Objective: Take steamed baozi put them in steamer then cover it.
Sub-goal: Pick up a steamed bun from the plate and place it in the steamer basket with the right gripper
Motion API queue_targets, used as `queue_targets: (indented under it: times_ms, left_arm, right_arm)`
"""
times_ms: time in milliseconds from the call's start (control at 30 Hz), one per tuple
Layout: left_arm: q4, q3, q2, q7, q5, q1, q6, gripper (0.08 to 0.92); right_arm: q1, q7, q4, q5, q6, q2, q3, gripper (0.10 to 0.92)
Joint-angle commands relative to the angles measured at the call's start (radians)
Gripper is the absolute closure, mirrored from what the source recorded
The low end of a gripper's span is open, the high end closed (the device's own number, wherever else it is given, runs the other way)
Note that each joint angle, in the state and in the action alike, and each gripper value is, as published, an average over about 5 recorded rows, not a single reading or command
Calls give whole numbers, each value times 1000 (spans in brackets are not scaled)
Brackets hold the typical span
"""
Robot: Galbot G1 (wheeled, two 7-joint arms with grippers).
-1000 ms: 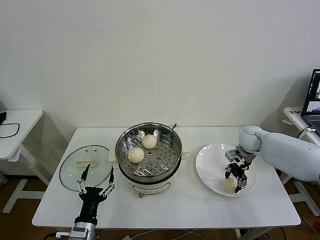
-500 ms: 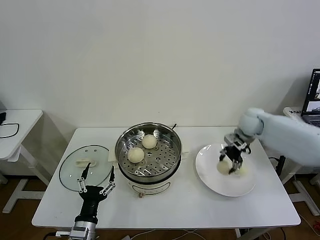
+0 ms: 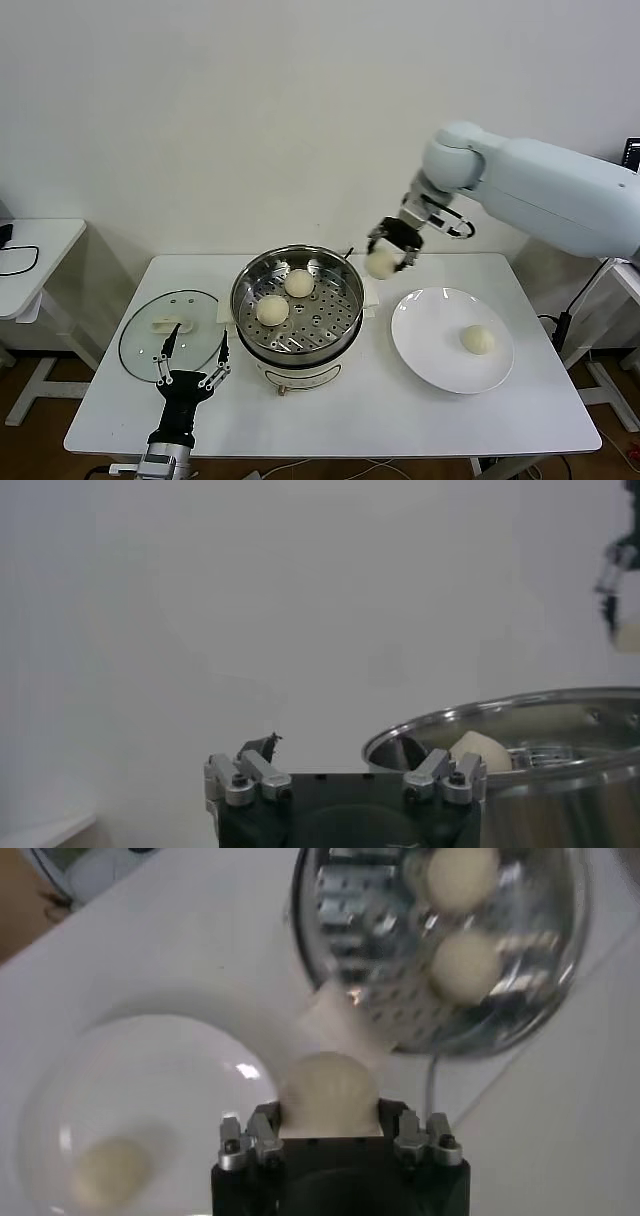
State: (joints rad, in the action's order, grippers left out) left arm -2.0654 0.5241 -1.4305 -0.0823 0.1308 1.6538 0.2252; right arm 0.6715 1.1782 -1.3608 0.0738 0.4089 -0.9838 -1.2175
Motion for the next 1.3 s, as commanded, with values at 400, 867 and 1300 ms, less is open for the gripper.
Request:
queue_targets:
  times_ms: [400,867,1300]
  left_arm:
    - [-4,8,-4,-1,-2,4,4,177]
    - [1,11,-5,-2,-3,1,8,177]
    - [6,13,-6,-2,-5,-1,13,177]
  right_arm:
    - [-120,-89,-121,-300,291,-196,-9,380]
    - [-202,-98,-105,-381,340,-224,-8,381]
    - [-221,-113,-78,-423,309,-237,-8,369]
